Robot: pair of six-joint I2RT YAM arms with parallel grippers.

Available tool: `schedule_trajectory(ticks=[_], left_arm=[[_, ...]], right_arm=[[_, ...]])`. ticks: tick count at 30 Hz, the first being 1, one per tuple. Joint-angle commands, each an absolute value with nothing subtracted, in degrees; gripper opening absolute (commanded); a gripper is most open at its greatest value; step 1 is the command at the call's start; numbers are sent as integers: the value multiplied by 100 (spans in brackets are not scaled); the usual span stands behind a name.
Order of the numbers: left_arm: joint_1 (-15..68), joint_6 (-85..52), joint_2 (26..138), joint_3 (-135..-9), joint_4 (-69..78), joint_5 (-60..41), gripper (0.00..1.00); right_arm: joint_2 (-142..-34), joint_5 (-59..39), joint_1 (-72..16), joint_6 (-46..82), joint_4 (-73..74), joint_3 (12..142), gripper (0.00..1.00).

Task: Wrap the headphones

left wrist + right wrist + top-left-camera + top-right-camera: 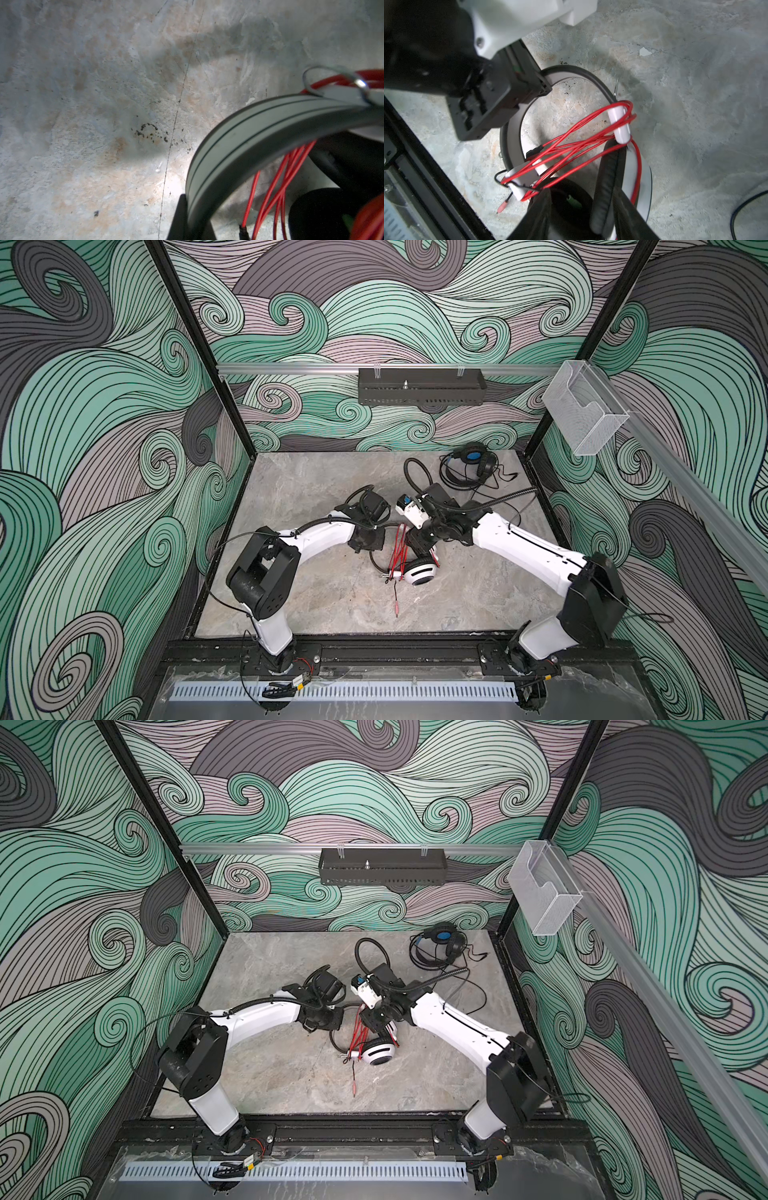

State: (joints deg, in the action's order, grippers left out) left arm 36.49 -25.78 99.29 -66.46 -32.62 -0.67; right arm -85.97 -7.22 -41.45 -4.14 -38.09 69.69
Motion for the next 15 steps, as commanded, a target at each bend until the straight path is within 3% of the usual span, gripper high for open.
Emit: schedule_trajectory(ticks=[1,7,15], left_arm=[[3571,-2826,9997,-6845,-3315,-430,0],[3403,-3277,10087,-6882,-3413,-413,0],[3226,-3637,10175,-6836,-3208,-426,0]], right_arm=[[-8087,-719,-4282,-309,-4202,6756,54],[-7038,-875,-5363,13,-4176,5871,76],[-7548,-1013,-5607,127,-3390,5031,80]])
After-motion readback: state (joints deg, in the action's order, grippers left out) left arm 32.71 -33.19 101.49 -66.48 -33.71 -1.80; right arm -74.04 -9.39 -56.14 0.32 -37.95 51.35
